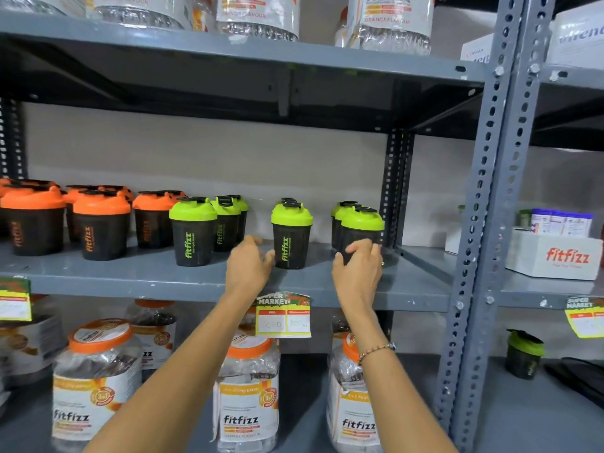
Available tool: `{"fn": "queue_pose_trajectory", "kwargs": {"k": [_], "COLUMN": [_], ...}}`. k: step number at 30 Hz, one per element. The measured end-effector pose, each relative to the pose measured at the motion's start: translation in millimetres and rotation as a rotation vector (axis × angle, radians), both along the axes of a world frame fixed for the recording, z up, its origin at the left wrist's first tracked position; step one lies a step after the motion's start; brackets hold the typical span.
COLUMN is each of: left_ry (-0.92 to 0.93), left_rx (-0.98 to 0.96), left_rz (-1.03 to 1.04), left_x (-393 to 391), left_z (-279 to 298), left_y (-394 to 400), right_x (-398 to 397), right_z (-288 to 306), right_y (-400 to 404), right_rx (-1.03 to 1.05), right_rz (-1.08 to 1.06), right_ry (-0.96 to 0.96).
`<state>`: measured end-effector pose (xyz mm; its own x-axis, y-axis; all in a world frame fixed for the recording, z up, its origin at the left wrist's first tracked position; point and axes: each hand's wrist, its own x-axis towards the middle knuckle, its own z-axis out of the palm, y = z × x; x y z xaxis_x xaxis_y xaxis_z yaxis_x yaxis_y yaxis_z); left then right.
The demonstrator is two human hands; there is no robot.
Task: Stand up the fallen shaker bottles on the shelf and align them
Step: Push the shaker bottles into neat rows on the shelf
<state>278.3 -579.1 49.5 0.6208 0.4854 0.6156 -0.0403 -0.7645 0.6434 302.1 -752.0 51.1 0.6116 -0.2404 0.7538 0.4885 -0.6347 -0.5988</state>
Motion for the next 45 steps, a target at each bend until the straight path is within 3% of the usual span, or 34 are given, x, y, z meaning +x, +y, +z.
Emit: {"fn": "queue_pose_trajectory", "kwargs": {"k": [3,5,7,11,14,20,28,45], "left_ry": [-0.293,-0.359,-0.225,0.137,0.24,0.194,0.325,0.401], "left_rx": [0.083,0.091,-0.002,-0.175,-0.21,-0.168,0.023,0.057], "left_rz": [0.116,0.28,0.34,0.096,0.021,0.073,0.108,0.059], "left_x": [-24,-36,-42,-37,-31,-24,-29,-32], "left_z": [-2,-1,0,13,17,8,9,9], "left_y": [35,64,91,123,128,130,117,120], "right_x": [-8,-9,-5,7,12,14,11,7], "right_z": [4,10,12,19,24,17,14,13], "right_y": [37,60,78,98,106,111,112,110], "right_rx": [-0.019,-0.013,-0.025,0.008,0.028,0.042,-0.044,-0.088], "right_rz": [0.154,0.229,0.274,0.302,0.269,0.177,0.13,0.161], "right_ry": [0.02,0.108,0.261,0.531,0.598,0.543,0.489,0.488]}}
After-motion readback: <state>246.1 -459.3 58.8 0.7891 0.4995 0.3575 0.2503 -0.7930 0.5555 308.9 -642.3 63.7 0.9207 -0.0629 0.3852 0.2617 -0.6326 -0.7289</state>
